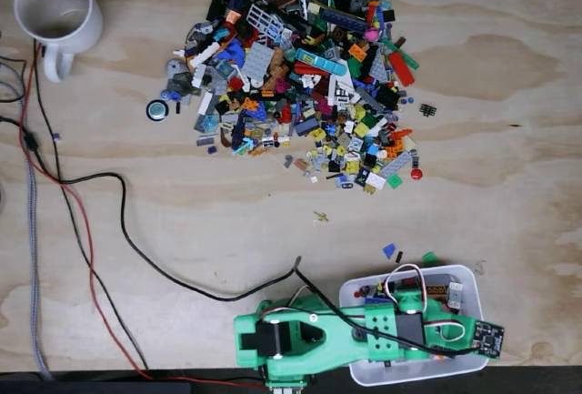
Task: Find the closest Lego and put it in the bin.
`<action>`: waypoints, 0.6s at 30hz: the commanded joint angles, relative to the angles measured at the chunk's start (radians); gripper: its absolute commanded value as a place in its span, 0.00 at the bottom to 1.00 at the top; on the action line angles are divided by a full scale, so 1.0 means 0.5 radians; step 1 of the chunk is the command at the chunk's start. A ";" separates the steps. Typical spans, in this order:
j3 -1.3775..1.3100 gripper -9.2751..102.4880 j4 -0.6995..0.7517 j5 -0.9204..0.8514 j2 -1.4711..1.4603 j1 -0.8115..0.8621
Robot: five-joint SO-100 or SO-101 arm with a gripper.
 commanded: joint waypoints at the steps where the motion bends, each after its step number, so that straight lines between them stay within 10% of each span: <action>1: -0.018 0.26 -0.150 -0.043 0.132 -0.025; 9: 0.055 0.29 -0.825 -0.267 0.270 -0.448; 18: 0.025 0.26 -0.515 0.025 0.402 -1.574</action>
